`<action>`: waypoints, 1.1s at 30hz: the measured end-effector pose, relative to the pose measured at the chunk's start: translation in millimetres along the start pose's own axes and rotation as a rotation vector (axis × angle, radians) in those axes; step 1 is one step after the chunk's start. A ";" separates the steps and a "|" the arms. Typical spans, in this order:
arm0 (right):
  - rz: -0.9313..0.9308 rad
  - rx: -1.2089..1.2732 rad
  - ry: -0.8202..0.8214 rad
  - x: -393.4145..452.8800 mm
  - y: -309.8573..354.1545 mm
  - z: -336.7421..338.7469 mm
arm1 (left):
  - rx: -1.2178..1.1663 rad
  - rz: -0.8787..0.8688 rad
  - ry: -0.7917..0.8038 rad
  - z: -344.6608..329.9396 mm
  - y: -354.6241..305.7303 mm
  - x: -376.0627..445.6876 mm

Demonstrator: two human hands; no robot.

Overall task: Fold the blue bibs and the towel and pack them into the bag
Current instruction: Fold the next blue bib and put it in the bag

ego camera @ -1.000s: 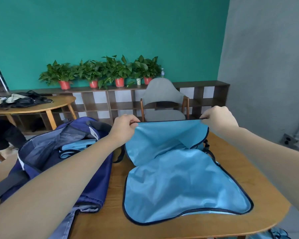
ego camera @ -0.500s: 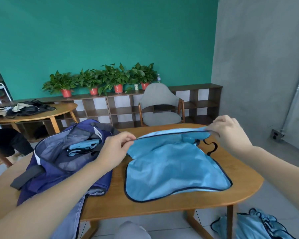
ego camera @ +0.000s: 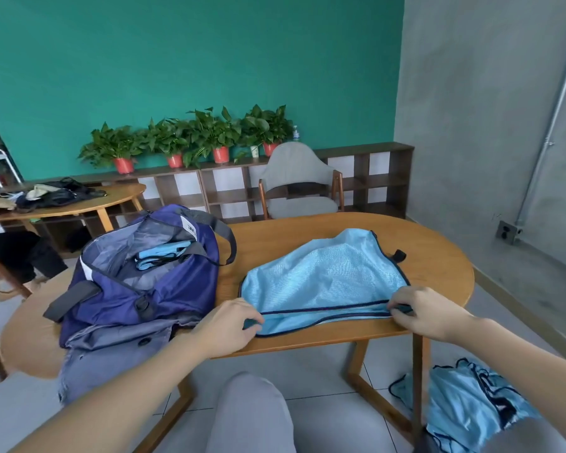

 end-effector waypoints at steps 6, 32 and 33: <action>0.053 0.113 -0.065 -8.1 3.3 -2.0 | -0.086 0.074 -0.022 -5.3 6.8 -12.3; 0.083 0.090 -0.168 -44.4 8.2 0.4 | -0.124 0.035 -0.318 17.5 -18.3 -30.8; 0.086 0.083 -0.179 -45.2 8.9 4.6 | -0.136 0.066 -0.353 27.2 -18.1 -29.0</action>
Point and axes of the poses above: each hand's wrist, its own x-axis towards the middle knuckle, its own z-axis out of the back of the hand, y = z × x, the point moved 8 cm from there along x, towards the middle knuckle, and after that the axes turned 5 degrees about -x, right-handed, at the moved point
